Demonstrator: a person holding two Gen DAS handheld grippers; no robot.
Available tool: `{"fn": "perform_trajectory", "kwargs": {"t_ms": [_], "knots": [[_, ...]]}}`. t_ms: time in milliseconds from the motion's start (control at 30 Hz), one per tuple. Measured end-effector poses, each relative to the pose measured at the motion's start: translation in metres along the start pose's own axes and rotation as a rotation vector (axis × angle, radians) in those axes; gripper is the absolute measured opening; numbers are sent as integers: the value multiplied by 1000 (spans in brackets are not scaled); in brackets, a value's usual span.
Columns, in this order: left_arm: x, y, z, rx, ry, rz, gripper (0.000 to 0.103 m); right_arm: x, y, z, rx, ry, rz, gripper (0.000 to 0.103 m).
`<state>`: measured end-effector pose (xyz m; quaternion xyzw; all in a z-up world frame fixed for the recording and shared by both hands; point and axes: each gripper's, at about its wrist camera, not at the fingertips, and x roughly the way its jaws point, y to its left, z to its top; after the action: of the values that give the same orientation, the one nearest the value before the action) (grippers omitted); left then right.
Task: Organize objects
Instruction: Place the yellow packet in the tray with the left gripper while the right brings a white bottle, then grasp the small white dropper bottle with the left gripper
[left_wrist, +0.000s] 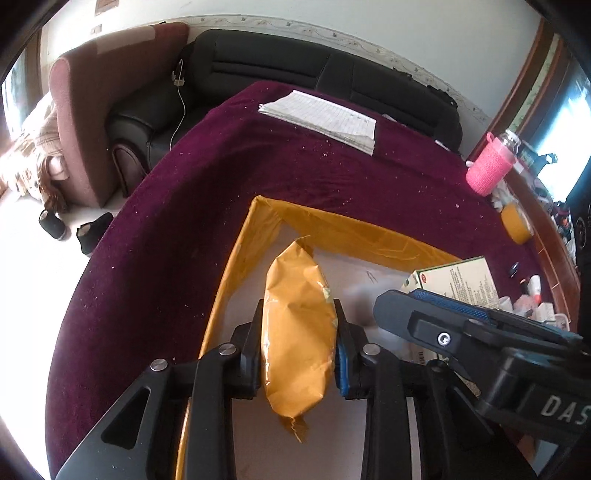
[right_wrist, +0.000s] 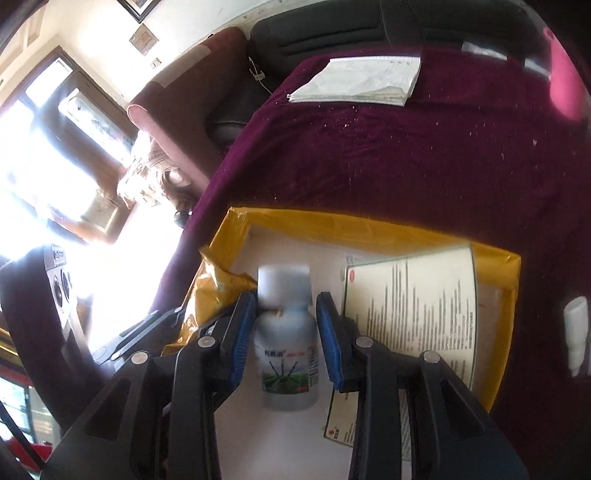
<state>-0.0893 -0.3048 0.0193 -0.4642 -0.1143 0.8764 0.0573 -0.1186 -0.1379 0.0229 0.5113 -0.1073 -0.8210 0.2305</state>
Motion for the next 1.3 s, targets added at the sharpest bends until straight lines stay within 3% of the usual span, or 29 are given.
{"fn": "perform_trajectory", "kwargs": {"t_ms": [133, 267, 300, 433, 667, 767, 867, 933, 1000, 1100, 1200, 1300], "knots": [[-6, 7, 2, -65, -2, -43, 41, -6, -2, 4, 9, -23, -4, 38], [-19, 5, 2, -97, -22, -80, 63, -27, -4, 4, 5, -59, 12, 38], [-22, 1, 3, -83, -27, -61, 68, -37, -4, 1, -10, -73, 8, 38], [-32, -15, 9, -20, -61, 32, 69, -75, -2, -16, -88, -142, -37, 40], [-84, -42, 11, 47, -240, 271, 69, -130, -14, -55, -156, -248, -123, 42], [-113, -54, 0, 69, -310, 328, 69, -153, -23, -75, -175, -297, -168, 42], [-140, -69, -16, 88, -362, 292, 71, -182, -37, -102, -187, -403, -276, 45], [-154, -82, -28, 85, -373, 233, 74, -196, -49, -117, -187, -478, -361, 69], [-161, -95, -37, 77, -368, 156, 77, -204, -62, -128, -176, -525, -440, 83], [-159, -119, -49, 82, -322, 30, 78, -205, -97, -130, -109, -469, -512, 83], [-144, -144, -57, 102, -249, -58, 78, -211, -145, -133, 35, -413, -460, 83], [-124, -169, -63, 106, -178, -119, 78, -225, -184, -145, 147, -422, -435, 83]]}}
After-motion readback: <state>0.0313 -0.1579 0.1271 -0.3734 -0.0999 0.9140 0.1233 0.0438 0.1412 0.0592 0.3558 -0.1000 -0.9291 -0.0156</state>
